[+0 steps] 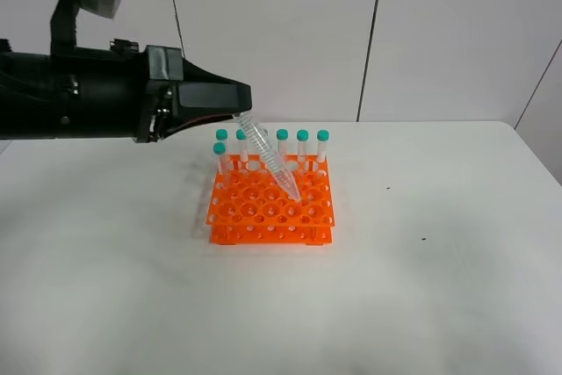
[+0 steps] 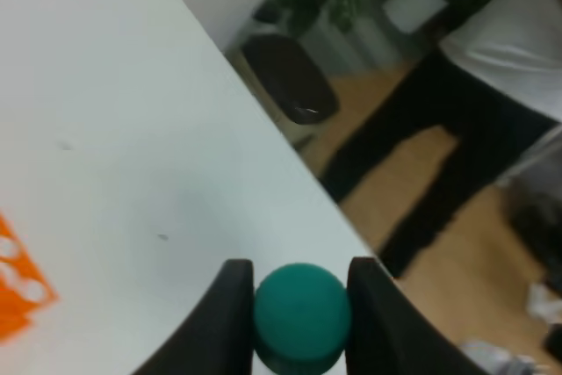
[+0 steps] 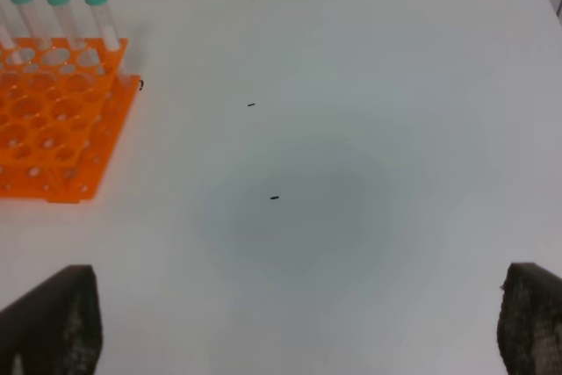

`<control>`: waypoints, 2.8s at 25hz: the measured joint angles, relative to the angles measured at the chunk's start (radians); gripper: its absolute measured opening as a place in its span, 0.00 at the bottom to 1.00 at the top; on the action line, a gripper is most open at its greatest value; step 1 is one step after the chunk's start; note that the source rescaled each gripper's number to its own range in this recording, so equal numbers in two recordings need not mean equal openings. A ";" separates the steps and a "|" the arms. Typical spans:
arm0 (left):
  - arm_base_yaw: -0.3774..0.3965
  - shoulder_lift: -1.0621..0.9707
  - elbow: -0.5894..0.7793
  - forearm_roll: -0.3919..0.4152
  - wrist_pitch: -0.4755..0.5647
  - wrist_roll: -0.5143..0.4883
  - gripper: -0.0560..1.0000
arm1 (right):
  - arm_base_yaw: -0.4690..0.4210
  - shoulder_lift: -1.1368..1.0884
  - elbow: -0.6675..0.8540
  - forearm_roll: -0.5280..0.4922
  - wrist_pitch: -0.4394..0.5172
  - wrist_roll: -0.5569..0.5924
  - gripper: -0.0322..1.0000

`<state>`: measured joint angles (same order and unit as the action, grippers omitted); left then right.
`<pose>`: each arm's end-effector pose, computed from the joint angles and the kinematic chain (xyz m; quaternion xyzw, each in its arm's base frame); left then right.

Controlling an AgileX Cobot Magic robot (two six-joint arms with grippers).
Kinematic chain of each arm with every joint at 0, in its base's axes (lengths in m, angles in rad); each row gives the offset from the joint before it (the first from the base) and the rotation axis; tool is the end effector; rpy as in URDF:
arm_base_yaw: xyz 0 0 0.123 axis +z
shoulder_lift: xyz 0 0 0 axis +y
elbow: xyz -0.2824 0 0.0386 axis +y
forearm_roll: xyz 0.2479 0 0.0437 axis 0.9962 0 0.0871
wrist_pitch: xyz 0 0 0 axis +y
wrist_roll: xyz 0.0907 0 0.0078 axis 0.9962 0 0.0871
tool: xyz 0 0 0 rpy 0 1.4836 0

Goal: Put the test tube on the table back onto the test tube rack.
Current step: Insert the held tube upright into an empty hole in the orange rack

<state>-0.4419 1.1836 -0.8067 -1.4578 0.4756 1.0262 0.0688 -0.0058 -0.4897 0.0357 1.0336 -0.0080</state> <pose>0.2099 -0.1452 0.3208 0.1440 0.7943 -0.4067 0.4276 -0.0036 0.0025 0.2765 -0.0329 0.8465 0.0340 0.5303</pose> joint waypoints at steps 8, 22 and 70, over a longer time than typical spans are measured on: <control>0.000 -0.047 0.000 0.235 -0.223 -0.008 0.05 | 0.000 0.000 0.000 0.000 -0.001 0.000 1.00; -0.149 0.097 0.000 1.150 -0.690 -0.587 0.05 | 0.000 0.000 0.000 0.000 -0.001 0.000 1.00; -0.081 0.630 -0.206 1.426 -0.864 -0.833 0.05 | 0.000 0.000 0.000 0.000 -0.001 0.000 1.00</control>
<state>-0.5226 1.8136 -1.0129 -0.0320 -0.3885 0.1930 0.0688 -0.0058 -0.4897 0.0357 1.0328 -0.0080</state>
